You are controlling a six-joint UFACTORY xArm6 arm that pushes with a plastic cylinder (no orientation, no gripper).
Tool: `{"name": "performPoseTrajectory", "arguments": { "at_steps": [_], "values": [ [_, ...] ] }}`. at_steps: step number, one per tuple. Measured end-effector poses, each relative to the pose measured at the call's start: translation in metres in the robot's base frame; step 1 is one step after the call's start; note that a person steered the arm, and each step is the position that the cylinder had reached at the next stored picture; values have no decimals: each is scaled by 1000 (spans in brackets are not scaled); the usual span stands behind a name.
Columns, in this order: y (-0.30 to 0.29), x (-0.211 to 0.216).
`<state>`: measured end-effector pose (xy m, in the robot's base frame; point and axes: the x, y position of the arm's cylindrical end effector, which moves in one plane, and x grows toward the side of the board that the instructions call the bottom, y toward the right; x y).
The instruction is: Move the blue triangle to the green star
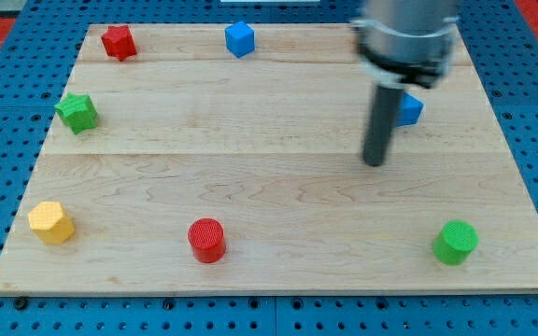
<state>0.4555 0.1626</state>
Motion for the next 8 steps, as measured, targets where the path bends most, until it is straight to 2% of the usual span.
{"name": "performPoseTrajectory", "arguments": {
  "at_steps": [1, 3, 4, 5, 6, 7, 8],
  "values": [
    [56, 0],
    [62, 0],
    [94, -1],
    [99, -51],
    [75, -78],
    [49, -72],
    [0, -73]
  ]
}}
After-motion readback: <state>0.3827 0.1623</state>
